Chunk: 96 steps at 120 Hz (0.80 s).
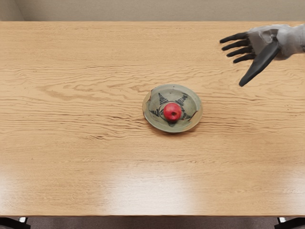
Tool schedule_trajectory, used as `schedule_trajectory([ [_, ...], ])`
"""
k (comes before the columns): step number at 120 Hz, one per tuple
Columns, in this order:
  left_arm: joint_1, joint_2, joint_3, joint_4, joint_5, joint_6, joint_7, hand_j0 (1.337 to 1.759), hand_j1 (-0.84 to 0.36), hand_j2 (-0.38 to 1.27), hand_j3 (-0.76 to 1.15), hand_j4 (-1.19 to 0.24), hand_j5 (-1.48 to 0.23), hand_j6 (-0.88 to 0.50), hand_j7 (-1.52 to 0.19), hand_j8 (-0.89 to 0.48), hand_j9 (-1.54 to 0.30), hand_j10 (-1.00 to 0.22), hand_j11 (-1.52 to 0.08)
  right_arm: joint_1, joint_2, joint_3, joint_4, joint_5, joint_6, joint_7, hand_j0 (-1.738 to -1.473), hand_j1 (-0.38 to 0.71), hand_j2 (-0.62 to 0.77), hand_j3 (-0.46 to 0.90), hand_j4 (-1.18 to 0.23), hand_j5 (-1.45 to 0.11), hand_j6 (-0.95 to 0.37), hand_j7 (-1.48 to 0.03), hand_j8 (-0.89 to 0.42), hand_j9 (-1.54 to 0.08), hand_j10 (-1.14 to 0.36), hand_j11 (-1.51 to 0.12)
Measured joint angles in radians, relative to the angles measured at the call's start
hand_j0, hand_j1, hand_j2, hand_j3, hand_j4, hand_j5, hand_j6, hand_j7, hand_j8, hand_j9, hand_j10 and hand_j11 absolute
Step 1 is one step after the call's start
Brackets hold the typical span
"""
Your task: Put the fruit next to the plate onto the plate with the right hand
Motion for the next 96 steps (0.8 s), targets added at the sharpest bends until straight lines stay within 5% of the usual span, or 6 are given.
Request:
schedule_trajectory([
  [21,0.0,0.0,0.0,0.0,0.0,0.0,0.0,1.658,0.06,0.05,0.0,-0.24,-0.32,-0.24,-0.32,-0.24,-0.32,-0.24,-0.32,-0.054,-0.165,-0.005,0.002,-0.009,0.193,0.228,-1.658,-0.27,-0.01,0.0,-0.07,-0.09,-0.07,-0.09,-0.07,-0.09,-0.07,-0.09],
  [37,-0.001,0.0,0.0,0.0,0.0,0.0,0.0,1.658,0.06,0.05,0.0,-0.24,-0.32,-0.24,-0.32,-0.24,-0.32,-0.24,-0.32,-0.146,-0.117,0.019,0.0,-0.017,0.225,0.322,-1.658,-0.28,-0.01,0.0,-0.06,-0.08,-0.06,-0.08,-0.06,-0.08,-0.06,-0.08],
  [63,0.0,0.0,0.0,0.0,0.0,0.0,0.0,1.658,0.06,0.05,0.0,-0.24,-0.32,-0.24,-0.32,-0.24,-0.32,-0.24,-0.32,-0.421,-0.071,0.283,-0.003,-0.092,0.235,0.358,-1.658,-0.28,-0.01,0.0,-0.06,-0.07,-0.06,-0.07,-0.06,-0.07,-0.06,-0.07],
  [96,0.0,0.0,0.0,0.0,0.0,0.0,0.0,1.658,0.06,0.05,0.0,-0.24,-0.32,-0.24,-0.32,-0.24,-0.32,-0.24,-0.32,-0.488,-0.096,0.35,0.009,-0.109,0.237,0.362,-1.658,-0.29,-0.01,0.0,-0.05,-0.07,-0.05,-0.07,-0.05,-0.07,-0.05,-0.07],
])
